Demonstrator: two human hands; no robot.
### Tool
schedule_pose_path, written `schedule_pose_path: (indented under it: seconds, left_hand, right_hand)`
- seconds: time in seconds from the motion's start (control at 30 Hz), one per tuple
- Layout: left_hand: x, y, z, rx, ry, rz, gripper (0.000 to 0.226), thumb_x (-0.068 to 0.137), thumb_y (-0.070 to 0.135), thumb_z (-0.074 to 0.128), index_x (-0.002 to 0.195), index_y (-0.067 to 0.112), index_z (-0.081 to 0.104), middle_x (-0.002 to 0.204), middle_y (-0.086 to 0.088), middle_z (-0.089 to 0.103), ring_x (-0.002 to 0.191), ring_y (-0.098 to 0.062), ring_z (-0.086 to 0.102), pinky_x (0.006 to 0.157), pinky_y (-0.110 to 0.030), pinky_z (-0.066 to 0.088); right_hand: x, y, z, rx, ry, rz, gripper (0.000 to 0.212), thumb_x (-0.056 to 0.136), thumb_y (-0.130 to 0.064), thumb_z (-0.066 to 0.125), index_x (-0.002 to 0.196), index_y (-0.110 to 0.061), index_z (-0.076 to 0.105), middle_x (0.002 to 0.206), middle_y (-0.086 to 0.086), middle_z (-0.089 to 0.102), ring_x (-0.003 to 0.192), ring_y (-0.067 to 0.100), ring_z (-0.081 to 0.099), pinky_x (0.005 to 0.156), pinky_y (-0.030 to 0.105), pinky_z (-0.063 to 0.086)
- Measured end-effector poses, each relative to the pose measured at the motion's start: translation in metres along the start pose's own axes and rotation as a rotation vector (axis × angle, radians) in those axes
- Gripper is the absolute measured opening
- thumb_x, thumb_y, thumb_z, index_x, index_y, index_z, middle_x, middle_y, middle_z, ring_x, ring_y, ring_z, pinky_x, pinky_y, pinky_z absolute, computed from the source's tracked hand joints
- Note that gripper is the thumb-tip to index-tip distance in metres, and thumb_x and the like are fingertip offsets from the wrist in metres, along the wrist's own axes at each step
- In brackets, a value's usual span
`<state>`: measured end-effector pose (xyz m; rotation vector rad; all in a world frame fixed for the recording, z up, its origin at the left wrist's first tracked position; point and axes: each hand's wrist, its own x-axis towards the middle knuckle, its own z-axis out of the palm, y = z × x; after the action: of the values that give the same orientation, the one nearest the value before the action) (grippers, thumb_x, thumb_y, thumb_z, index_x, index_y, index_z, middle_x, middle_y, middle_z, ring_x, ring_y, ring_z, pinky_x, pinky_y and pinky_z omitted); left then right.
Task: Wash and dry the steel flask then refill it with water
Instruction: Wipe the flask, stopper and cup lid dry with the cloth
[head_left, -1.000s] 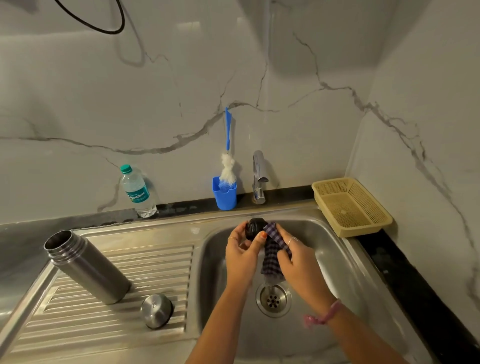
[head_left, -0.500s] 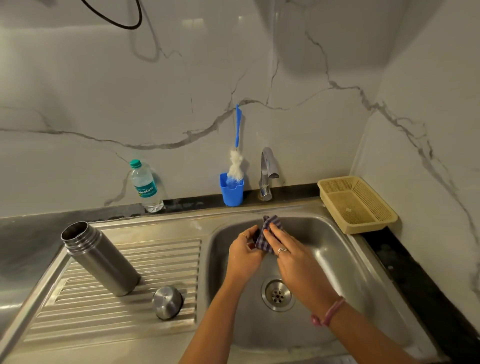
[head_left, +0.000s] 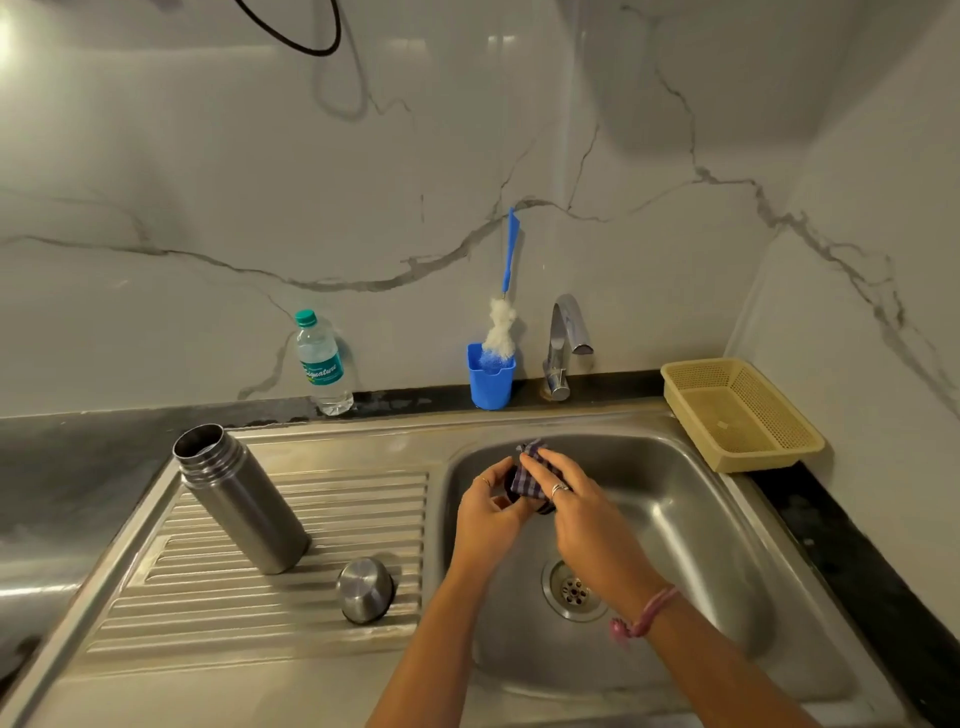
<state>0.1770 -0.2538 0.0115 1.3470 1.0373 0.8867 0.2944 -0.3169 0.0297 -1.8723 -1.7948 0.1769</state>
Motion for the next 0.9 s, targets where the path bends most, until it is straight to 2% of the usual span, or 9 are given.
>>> schedule_pose_path:
  seconds: [0.1,0.23,0.4,0.5,0.6,0.67,0.77,0.83,0.9]
  left_hand:
    - [-0.006,-0.001,-0.009,-0.106,-0.005,-0.038,0.057,0.085,0.014,0.077,0.133,0.03,0.052,0.12,0.001,0.067,0.108,-0.013,0.067,0.095,-0.036,0.056]
    - [-0.012,-0.004,-0.03,-0.32,-0.012,-0.115,0.061,0.087,0.011,0.073,0.139,0.032,0.048,0.118,-0.009,0.066,0.109,-0.022,0.067,0.092,-0.036,0.057]
    - [-0.006,-0.008,-0.067,-0.515,0.051,-0.188,0.072,0.074,0.009,0.077,0.137,0.03,0.051,0.126,-0.015,0.063,0.109,-0.027,0.069,0.088,-0.038,0.058]
    - [-0.001,-0.012,-0.091,-0.508,0.105,-0.202,0.071,0.07,0.008,0.081,0.135,0.021,0.054,0.13,-0.017,0.062,0.11,-0.027,0.069,0.095,-0.041,0.056]
    - [0.005,-0.018,-0.112,-0.466,0.154,-0.201,0.055,0.08,0.001,0.077,0.127,0.019,0.053,0.125,-0.015,0.066,0.106,-0.024,0.07,0.083,-0.033,0.056]
    - [0.008,-0.02,-0.122,-0.417,0.184,-0.196,0.053,0.082,-0.001,0.076,0.124,0.02,0.052,0.124,-0.015,0.065,0.105,-0.024,0.069,0.081,-0.032,0.054]
    - [0.01,-0.025,-0.136,-0.355,0.219,-0.208,0.054,0.082,0.0,0.077,0.126,0.018,0.051,0.123,-0.013,0.064,0.107,-0.025,0.067,0.088,-0.034,0.055]
    - [0.013,-0.029,-0.143,-0.286,0.228,-0.208,0.055,0.08,0.006,0.08,0.125,0.023,0.054,0.123,-0.01,0.064,0.108,-0.024,0.067,0.094,-0.037,0.055]
    - [0.014,-0.03,-0.15,-0.156,0.234,-0.188,0.055,0.077,0.014,0.084,0.122,0.029,0.055,0.121,-0.001,0.063,0.105,-0.019,0.065,0.094,-0.037,0.054]
  right_hand:
    - [0.008,-0.006,0.006,0.117,0.009,0.084,0.066,0.093,0.003,0.045,0.15,-0.027,0.027,0.149,-0.004,0.033,0.129,0.015,0.044,0.103,0.026,0.043]
    - [0.012,-0.012,0.02,0.206,0.008,0.211,0.061,0.094,0.003,0.044,0.148,-0.022,0.031,0.144,0.0,0.042,0.12,0.016,0.053,0.096,0.025,0.047]
    - [0.007,-0.01,0.038,0.428,0.039,0.432,0.052,0.095,0.0,0.043,0.143,-0.02,0.04,0.138,0.006,0.051,0.117,0.019,0.055,0.097,0.037,0.051]
    - [0.003,-0.006,0.047,0.496,0.028,0.522,0.053,0.095,-0.001,0.04,0.143,-0.022,0.04,0.136,0.008,0.053,0.115,0.023,0.057,0.093,0.041,0.053]
    - [0.0,-0.007,0.054,0.541,0.054,0.561,0.053,0.094,0.001,0.04,0.142,-0.021,0.042,0.135,0.008,0.054,0.113,0.023,0.057,0.09,0.036,0.055]
    - [0.0,-0.01,0.057,0.56,0.072,0.57,0.053,0.094,0.003,0.04,0.142,-0.019,0.042,0.135,0.008,0.053,0.114,0.023,0.057,0.086,0.029,0.054]
    - [0.001,-0.014,0.061,0.579,0.094,0.575,0.052,0.094,0.004,0.041,0.142,-0.017,0.042,0.136,0.01,0.053,0.115,0.025,0.056,0.083,0.027,0.052]
    - [0.003,-0.018,0.064,0.582,0.101,0.576,0.052,0.094,0.004,0.042,0.142,-0.016,0.042,0.136,0.01,0.053,0.115,0.025,0.056,0.082,0.026,0.051]
    - [0.004,-0.021,0.066,0.583,0.11,0.575,0.053,0.093,0.005,0.042,0.141,-0.016,0.043,0.136,0.011,0.053,0.116,0.026,0.056,0.081,0.025,0.05]
